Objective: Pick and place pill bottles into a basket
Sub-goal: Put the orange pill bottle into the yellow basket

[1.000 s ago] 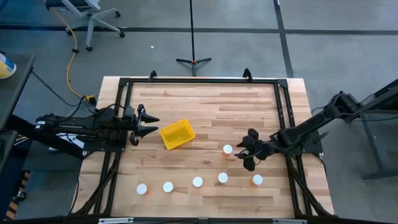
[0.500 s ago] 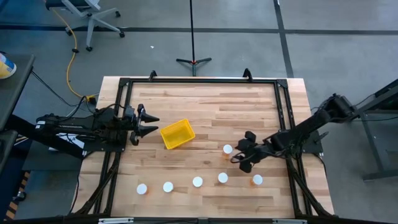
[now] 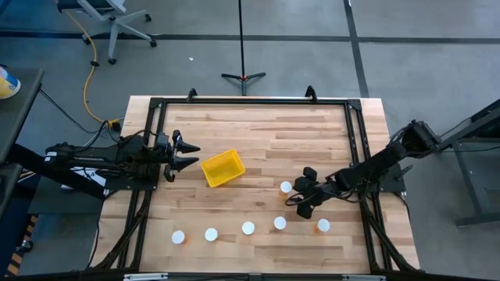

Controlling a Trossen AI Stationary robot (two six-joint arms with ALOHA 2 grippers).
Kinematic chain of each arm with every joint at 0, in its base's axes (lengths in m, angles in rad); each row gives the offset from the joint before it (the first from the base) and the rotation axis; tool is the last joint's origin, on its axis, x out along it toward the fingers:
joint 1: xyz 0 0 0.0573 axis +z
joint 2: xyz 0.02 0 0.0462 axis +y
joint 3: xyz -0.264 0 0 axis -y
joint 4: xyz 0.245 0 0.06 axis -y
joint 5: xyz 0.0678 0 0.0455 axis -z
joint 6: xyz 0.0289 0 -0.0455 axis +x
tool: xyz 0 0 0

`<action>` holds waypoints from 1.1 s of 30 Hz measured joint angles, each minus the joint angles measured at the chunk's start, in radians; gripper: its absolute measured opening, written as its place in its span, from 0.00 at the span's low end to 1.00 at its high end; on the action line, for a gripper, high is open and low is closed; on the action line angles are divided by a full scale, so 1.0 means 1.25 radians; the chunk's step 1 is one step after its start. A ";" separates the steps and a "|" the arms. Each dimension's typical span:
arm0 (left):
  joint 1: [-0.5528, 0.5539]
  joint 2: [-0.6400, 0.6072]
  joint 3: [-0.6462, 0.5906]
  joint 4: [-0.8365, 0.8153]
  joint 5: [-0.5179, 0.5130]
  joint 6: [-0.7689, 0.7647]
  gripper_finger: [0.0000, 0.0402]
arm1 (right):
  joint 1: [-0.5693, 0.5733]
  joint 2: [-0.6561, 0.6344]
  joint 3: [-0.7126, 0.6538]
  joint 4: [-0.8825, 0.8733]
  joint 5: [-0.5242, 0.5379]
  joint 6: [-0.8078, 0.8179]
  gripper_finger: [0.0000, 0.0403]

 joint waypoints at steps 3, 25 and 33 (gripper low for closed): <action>0.000 0.000 0.000 0.000 -0.002 0.000 0.57 | -0.007 0.000 0.000 0.000 0.004 -0.001 0.57; 0.000 0.000 0.000 -0.016 -0.004 0.000 0.57 | -0.044 0.000 0.000 0.036 0.032 -0.050 0.78; 0.000 0.000 0.000 -0.025 -0.010 0.000 0.57 | -0.044 0.001 0.000 0.038 0.061 -0.056 0.78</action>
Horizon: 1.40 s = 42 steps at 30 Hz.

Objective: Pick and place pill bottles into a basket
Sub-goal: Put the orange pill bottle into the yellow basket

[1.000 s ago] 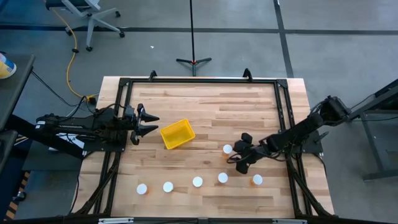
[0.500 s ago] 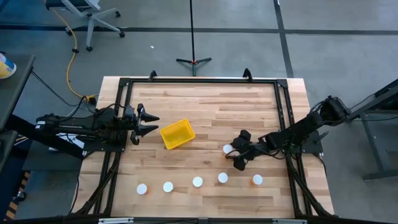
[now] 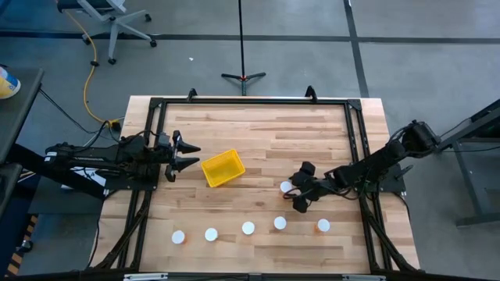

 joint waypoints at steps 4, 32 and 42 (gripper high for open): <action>0.000 0.000 0.000 0.000 0.000 0.009 0.57 | 0.000 0.011 0.000 0.025 -0.002 0.003 0.78; 0.000 0.000 0.000 0.000 -0.002 0.009 0.57 | 0.000 0.079 0.000 0.097 0.001 0.004 0.77; 0.000 0.000 0.000 0.000 -0.002 0.009 0.57 | 0.000 0.079 0.000 0.097 -0.005 0.005 0.59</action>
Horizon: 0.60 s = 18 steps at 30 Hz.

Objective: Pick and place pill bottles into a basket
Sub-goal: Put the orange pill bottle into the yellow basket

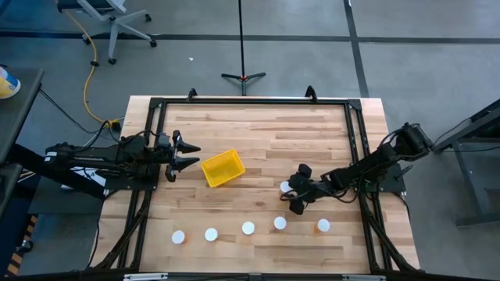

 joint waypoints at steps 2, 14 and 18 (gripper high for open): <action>0.000 0.000 0.000 0.000 0.000 0.000 0.57 | 0.000 0.000 0.000 0.000 -0.005 -0.001 0.55; 0.000 0.000 0.000 0.000 0.000 0.000 0.57 | 0.000 0.000 0.000 0.015 0.007 -0.004 0.47; 0.000 0.000 0.000 0.000 0.000 0.000 0.57 | 0.000 0.000 0.000 0.042 0.008 -0.019 0.47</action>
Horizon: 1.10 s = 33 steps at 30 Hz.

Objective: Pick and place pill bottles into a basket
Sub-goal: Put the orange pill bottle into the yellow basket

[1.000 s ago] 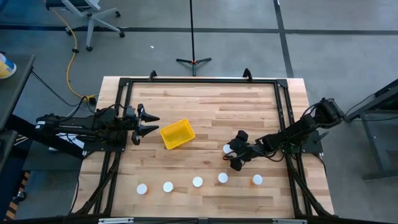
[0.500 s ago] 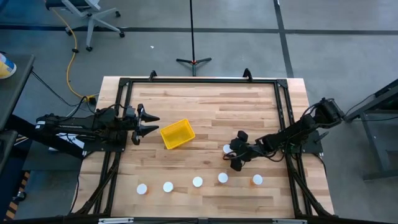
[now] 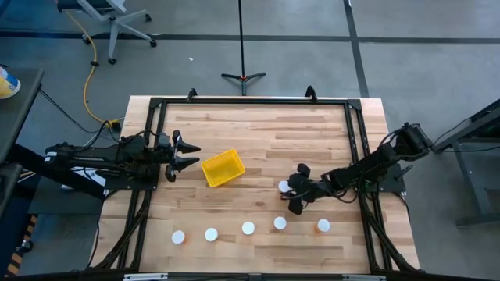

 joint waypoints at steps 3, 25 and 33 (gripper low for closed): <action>0.000 0.000 0.000 0.000 0.000 0.000 0.57 | -0.010 -0.001 0.000 0.018 -0.004 -0.006 0.47; 0.000 0.000 0.000 0.000 0.000 0.000 0.57 | -0.197 -0.002 0.186 -0.002 -0.200 -0.285 0.47; 0.000 0.000 0.000 0.000 0.000 0.000 0.57 | -0.265 -0.002 0.310 -0.042 -0.285 -0.386 0.47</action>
